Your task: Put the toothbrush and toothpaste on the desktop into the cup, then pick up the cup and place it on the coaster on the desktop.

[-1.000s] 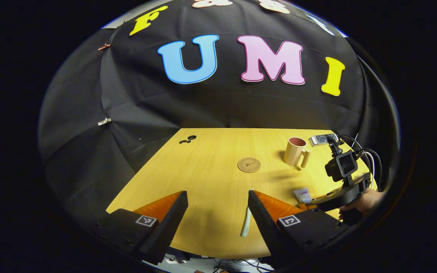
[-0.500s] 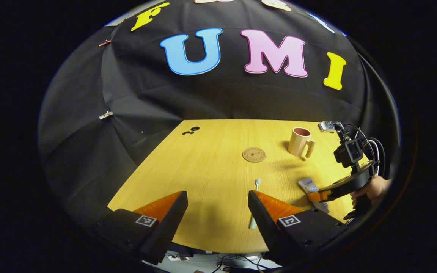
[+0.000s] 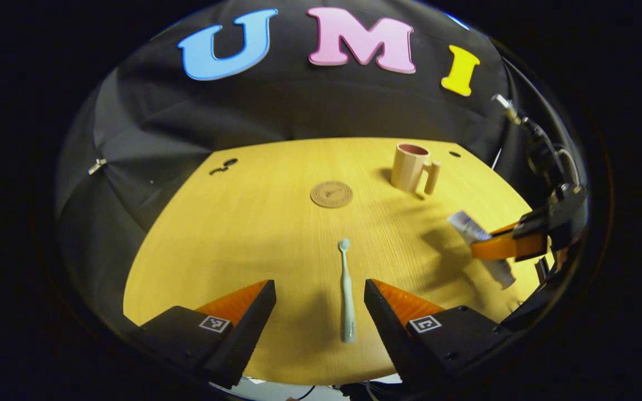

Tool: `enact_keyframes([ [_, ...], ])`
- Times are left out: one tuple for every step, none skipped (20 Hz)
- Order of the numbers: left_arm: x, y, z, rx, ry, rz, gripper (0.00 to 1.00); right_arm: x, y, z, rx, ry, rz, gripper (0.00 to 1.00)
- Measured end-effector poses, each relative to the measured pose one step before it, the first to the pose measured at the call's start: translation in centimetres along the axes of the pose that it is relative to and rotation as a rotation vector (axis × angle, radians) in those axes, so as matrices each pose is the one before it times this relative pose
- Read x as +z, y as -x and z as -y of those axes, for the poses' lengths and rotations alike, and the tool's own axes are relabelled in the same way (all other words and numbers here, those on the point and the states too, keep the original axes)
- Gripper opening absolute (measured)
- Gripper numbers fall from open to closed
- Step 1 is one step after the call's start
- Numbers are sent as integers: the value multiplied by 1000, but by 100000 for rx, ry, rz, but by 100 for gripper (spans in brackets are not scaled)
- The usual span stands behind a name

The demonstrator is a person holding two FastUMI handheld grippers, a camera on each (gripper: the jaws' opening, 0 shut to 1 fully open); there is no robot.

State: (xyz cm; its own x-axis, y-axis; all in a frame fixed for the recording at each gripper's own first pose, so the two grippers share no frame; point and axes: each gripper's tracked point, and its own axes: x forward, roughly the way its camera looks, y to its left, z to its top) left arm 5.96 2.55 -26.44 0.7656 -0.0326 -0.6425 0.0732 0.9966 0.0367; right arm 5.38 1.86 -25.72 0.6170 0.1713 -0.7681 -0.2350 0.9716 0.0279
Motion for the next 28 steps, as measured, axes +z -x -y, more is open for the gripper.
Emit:
enact_keyframes([
  [-575,-1263,687,-2413,979,-2908,99,288,394,448,518,305,1616,24],
  [-379,-901,438,-1198,875,-2570,98,168,416,355,239,700,983,24],
  [-80,-896,238,-631,882,-2049,97,-40,437,543,-28,159,374,24],
  [-60,-589,307,-898,1203,-1577,96,-3,351,353,669,-823,408,24],
  [-33,-536,182,-819,1577,-1499,94,190,391,206,597,-1452,409,24],
  [57,-399,221,-836,1521,-1316,93,112,393,260,495,-1561,539,24],
  [-257,-697,216,-150,1206,-2535,92,47,243,281,615,-1383,290,24],
  [-283,-573,117,91,785,-2560,90,229,179,194,743,-1001,516,24],
  [-404,-399,59,-358,403,-2453,87,155,21,234,262,-749,565,24],
  [-107,-233,116,75,-96,-1412,84,4,78,282,150,-93,236,24],
  [103,-285,-103,1276,-560,-653,79,108,64,211,389,251,490,24],
  [109,-198,19,553,-650,-183,76,94,76,143,334,385,384,24],
  [-78,-100,75,569,-600,-904,76,79,-12,86,610,-41,17,24],
  [-106,69,-108,1284,-1162,-1870,75,29,-8,-94,1022,-304,-143,24],
  [-148,-279,-403,1978,-2048,-1418,73,91,-134,-2,902,-244,-98,24],
  [61,20,22,138,-1838,-1158,68,248,-125,71,519,-261,293,24],
  [40,-43,161,-250,-942,-1492,58,230,-150,94,275,-94,148,24],
  [-81,21,136,-94,67,-2131,60,225,-209,44,426,464,389,23],
  [-35,-65,119,-109,45,-2322,51,302,-230,90,290,597,692,24],
  [-70,158,136,9,-425,-2002,46,228,-225,-69,799,97,109,24],
  [26,-74,296,-318,-863,-1635,37,-51,-166,-143,1009,-243,-264,23],
  [92,-105,236,-22,-1112,-1097,33,63,-176,-137,910,-187,-413,23],
  [-60,-42,127,125,-1312,-1000,23,7,52,-191,782,194,-242,24],
  [18,37,61,487,-1179,-808,20,83,-97,-124,602,355,-262,23],
  [24,125,-12,254,-396,-610,17,-3,-298,-60,878,340,-77,23],
  [-22,-13,41,-42,630,-866,17,98,-175,-74,642,309,-16,24],
  [43,-51,-91,-91,1261,-205,15,61,-83,-26,209,508,-53,23],
  [95,0,46,-304,1040,6,13,121,-162,89,-112,576,8,24],
])
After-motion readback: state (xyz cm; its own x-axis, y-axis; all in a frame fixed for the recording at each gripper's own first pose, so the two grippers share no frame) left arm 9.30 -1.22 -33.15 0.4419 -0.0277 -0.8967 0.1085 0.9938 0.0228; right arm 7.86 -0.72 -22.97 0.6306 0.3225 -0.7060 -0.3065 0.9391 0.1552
